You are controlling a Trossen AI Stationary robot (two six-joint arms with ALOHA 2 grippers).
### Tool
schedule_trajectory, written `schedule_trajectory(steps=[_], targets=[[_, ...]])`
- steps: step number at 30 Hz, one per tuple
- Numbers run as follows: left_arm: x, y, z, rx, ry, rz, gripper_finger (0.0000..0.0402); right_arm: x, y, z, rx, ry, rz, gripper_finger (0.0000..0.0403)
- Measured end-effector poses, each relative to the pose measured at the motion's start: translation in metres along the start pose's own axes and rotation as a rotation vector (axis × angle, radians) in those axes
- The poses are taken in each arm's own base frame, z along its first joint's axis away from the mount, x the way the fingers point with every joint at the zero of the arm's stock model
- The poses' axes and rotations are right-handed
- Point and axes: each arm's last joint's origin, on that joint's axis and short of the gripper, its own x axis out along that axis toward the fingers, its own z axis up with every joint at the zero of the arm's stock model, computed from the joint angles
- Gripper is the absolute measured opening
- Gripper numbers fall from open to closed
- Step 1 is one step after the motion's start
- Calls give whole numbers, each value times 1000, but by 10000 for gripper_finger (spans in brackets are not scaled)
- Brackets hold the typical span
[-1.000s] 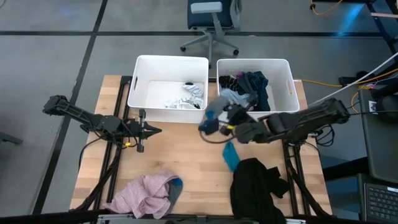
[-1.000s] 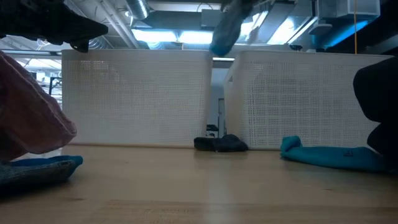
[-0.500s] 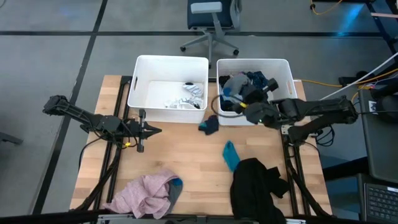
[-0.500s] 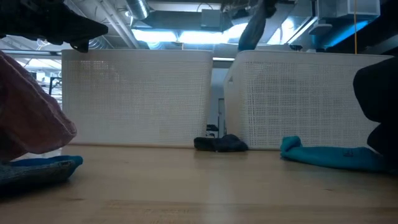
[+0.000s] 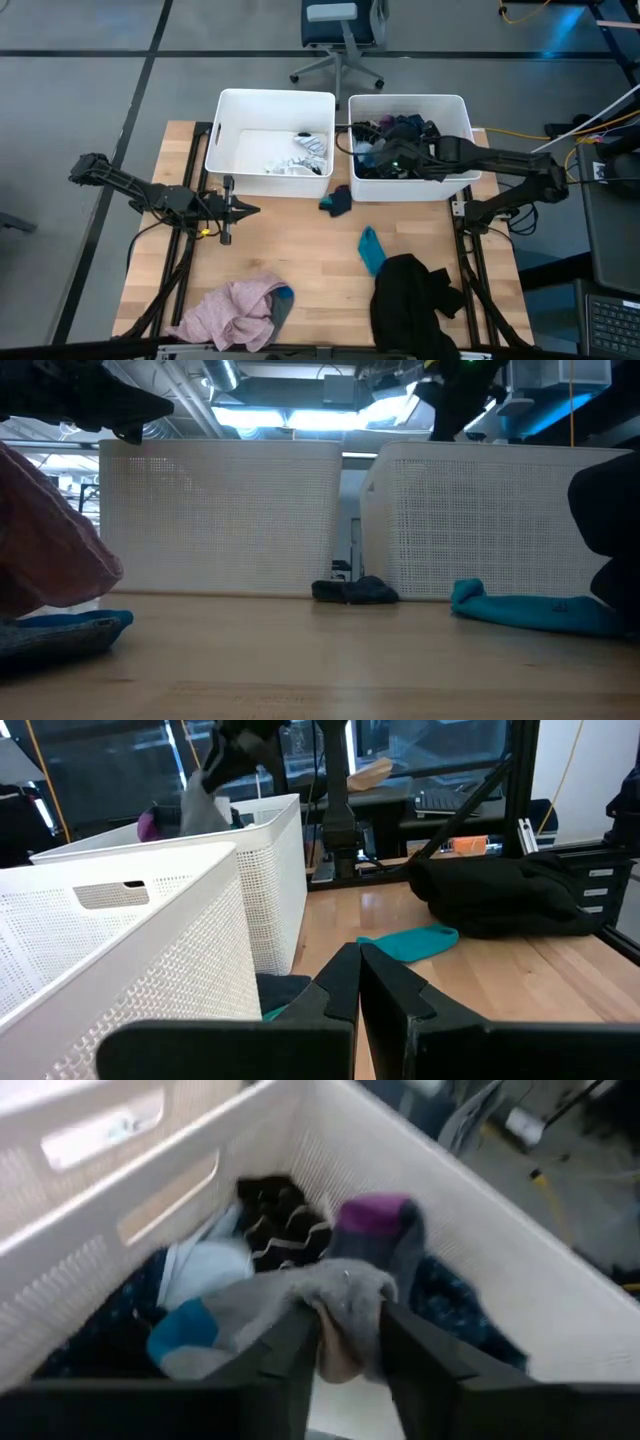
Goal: Sort clothes
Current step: Put the gray sock into the right white bin, then put the dark blue sock into the right white bin
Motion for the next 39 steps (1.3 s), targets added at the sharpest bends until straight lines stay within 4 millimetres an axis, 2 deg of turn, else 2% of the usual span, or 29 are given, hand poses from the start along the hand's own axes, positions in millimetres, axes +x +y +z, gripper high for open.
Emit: schedule_trajectory(steps=[4,10,13,17,21,26,32,39], targets=[[0,0,0,-1,0,0,1,8,7,-1,-18,46,16,159],[0,0,0,-1,0,0,1,9,8,-2,-29,55,26,215],[0,0,0,-1,0,0,1,2,4,0,-15,76,95,226],[0,0,0,-1,0,0,1,-13,-1,13,40,106,241,226],[0,0,0,-4,0,0,1,-34,6,23,72,61,377,220],[0,0,0,-9,0,0,1,-56,27,21,56,-45,454,218],[0,0,0,-9,1,0,1,-70,68,6,-67,-106,452,218],[0,0,0,-9,0,0,1,-64,129,-22,-194,-134,345,218]])
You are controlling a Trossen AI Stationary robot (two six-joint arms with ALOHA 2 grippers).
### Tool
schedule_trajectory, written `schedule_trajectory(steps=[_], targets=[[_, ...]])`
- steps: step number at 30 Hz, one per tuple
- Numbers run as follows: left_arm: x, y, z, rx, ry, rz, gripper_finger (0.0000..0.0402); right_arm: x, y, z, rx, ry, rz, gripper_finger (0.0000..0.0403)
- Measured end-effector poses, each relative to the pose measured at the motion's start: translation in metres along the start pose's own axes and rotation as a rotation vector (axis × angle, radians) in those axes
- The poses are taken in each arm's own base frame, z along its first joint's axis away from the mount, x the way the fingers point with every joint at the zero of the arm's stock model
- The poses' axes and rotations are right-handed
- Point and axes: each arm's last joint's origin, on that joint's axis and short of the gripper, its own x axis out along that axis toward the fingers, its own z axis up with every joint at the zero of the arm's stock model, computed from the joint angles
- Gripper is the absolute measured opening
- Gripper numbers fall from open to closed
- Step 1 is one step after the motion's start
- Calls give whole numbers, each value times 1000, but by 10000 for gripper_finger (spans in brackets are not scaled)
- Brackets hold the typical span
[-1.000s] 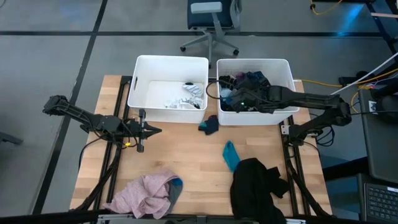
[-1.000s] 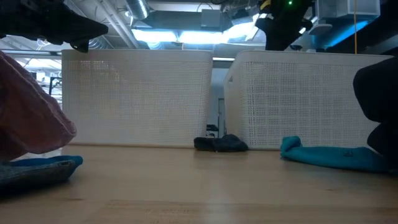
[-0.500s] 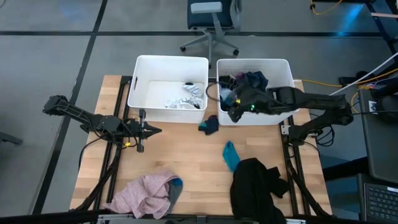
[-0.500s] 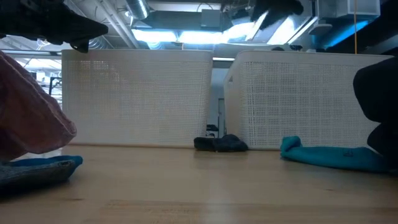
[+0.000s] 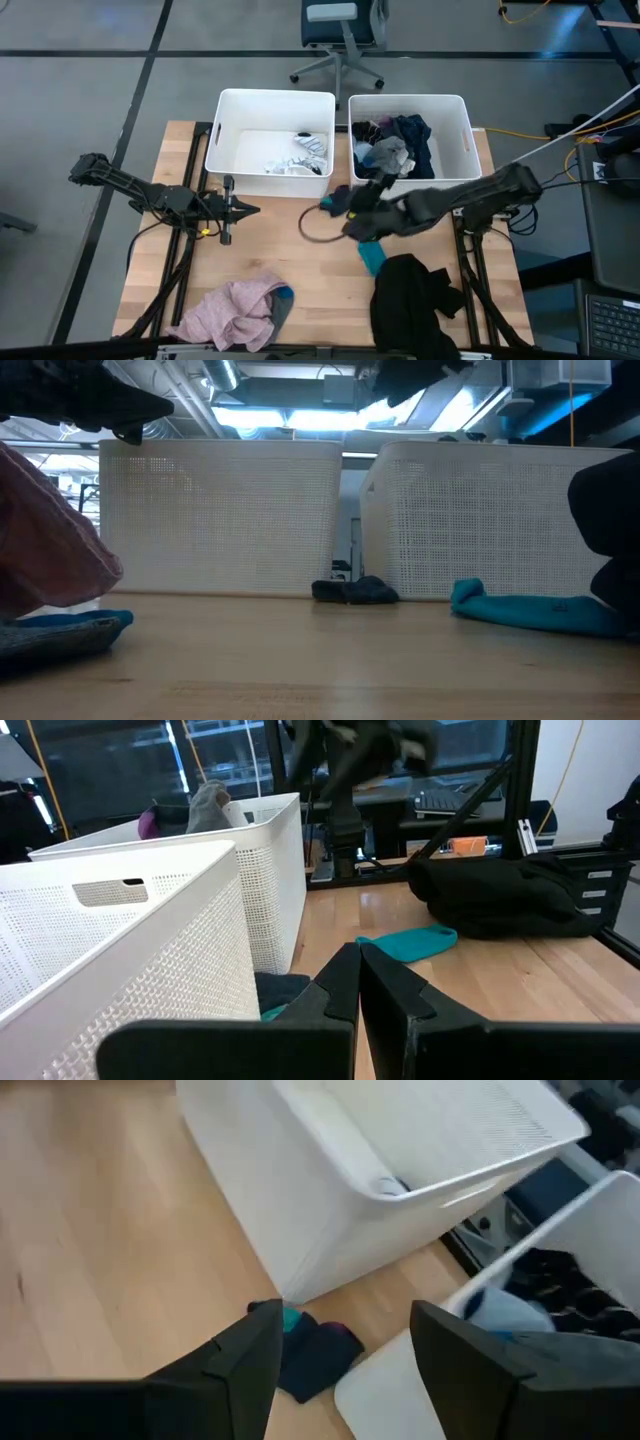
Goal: Sort clothes
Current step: Put the dark blue sock into the right white bin
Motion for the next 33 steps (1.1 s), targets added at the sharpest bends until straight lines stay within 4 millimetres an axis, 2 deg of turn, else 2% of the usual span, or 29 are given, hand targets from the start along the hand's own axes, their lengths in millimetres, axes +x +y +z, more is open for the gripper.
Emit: schedule_trajectory(steps=[7,10,13,17,24,27,33], targets=[[0,0,0,-1,-1,0,1,51,54,-25,-117,71,-21,218],[0,0,0,-1,0,0,1,76,72,-36,-139,92,-39,218],[0,0,0,-1,0,0,1,100,81,-46,-122,124,-64,218],[0,0,0,0,1,0,1,129,82,-54,-35,181,-78,218],[0,0,0,1,3,0,1,169,81,-66,-3,253,-78,218],[0,0,0,1,3,0,1,182,76,-69,23,283,-99,218],[0,0,0,2,3,0,1,195,65,-72,62,340,-68,218]])
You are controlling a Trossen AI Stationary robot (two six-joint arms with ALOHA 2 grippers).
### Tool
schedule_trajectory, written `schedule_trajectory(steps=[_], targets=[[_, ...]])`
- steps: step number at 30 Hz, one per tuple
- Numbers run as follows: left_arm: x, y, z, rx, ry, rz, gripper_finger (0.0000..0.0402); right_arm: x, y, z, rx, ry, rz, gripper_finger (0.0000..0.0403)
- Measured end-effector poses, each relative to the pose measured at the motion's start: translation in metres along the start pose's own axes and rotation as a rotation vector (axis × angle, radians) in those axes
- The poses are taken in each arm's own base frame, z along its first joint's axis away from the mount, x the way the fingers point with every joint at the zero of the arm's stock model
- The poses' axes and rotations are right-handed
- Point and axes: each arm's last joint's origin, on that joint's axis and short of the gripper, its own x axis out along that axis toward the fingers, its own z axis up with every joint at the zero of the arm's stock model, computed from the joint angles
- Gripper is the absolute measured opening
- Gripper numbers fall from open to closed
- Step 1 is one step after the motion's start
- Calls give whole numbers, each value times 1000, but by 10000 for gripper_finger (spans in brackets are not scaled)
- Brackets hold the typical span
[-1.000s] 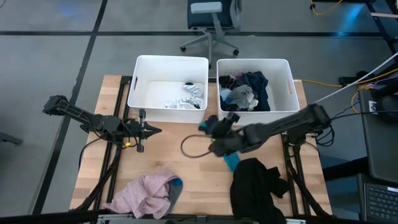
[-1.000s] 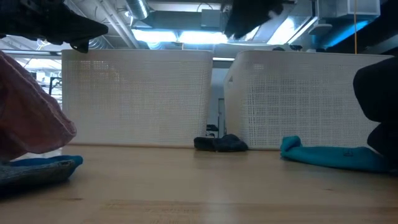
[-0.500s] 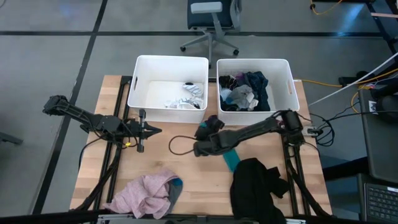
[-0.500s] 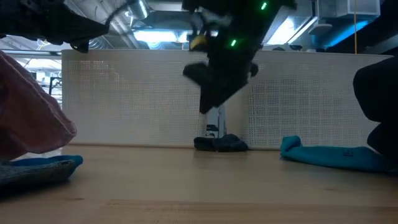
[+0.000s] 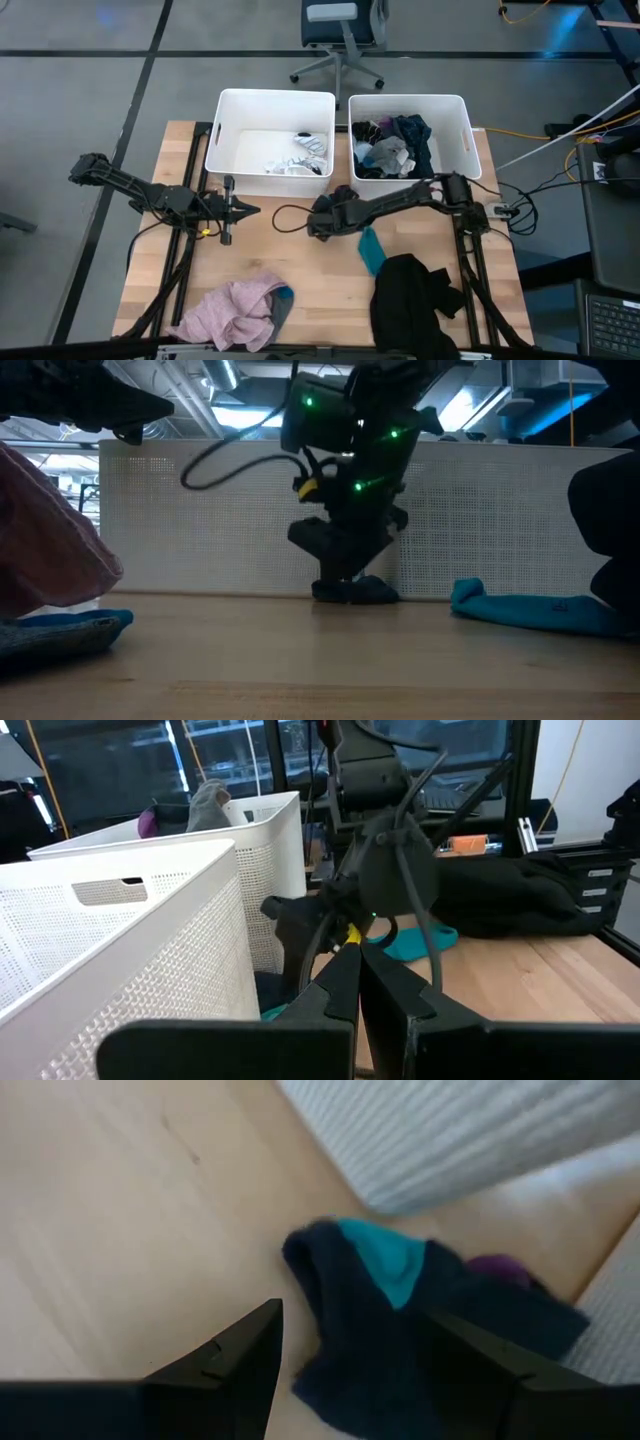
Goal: Sort clothes
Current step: Put the dark blue sock into the right white bin
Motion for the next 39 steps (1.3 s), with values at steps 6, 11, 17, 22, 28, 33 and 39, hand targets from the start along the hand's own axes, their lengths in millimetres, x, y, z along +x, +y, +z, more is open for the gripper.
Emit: schedule_trajectory(steps=[6,11,17,22,28,33,39], targets=[[0,0,0,-1,0,0,1,10,-4,-7,10,72,76,199],[0,0,0,-1,0,0,1,16,-6,-16,0,69,54,149],[0,0,0,-1,0,0,1,16,1,-19,-40,11,78,45],[0,0,0,-1,0,0,1,14,7,-20,-90,-45,63,17],[0,0,0,-1,0,0,1,5,18,-27,-146,-86,39,9],[0,0,0,-1,0,0,1,-11,33,-25,-175,-132,62,12],[0,0,0,-1,-1,0,1,-39,54,-22,-228,-204,112,4]])
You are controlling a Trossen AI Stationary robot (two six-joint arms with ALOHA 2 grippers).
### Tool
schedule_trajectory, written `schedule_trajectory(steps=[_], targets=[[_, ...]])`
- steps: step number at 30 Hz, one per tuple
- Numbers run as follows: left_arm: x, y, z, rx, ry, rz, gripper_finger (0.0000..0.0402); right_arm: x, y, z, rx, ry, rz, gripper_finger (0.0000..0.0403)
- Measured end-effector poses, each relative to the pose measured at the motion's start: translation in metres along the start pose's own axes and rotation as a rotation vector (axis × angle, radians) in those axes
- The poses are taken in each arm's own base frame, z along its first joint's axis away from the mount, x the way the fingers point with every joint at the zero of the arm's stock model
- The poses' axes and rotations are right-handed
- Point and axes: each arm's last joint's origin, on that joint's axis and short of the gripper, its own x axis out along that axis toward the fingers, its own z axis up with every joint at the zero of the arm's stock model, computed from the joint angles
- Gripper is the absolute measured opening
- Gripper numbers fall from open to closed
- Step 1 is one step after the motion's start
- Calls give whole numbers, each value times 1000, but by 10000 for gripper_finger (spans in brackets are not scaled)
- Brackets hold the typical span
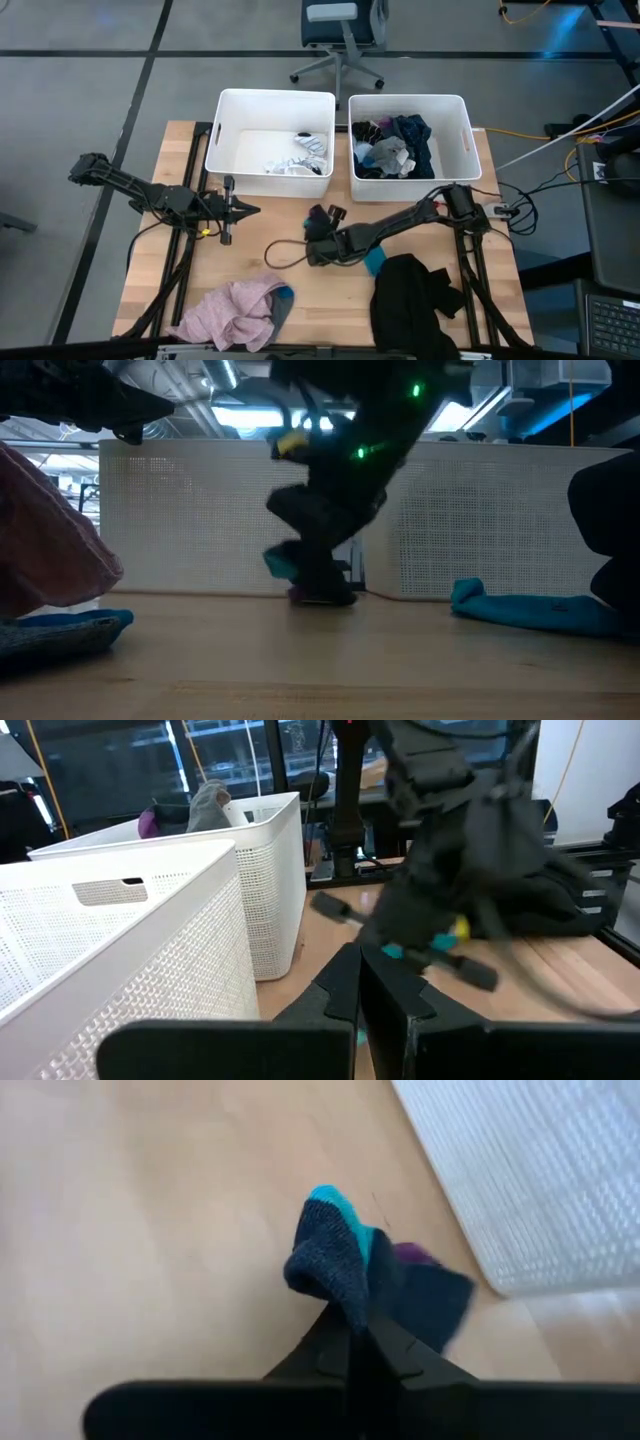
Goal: Sort clothes
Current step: Put the dark blue sock into the right white bin
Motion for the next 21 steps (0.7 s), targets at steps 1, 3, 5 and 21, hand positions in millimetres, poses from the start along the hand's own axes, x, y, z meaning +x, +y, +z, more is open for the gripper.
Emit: schedule_trajectory(steps=[1,3,5,21], targets=[[0,0,0,0,0,0,1,-5,4,2,-16,-8,3,5],[0,0,0,0,0,0,1,-16,9,7,-37,-15,-2,7],[0,0,0,-6,0,0,1,-27,12,13,-59,-16,-13,8],[0,0,0,-32,0,0,1,-114,-4,55,-156,45,-160,5]])
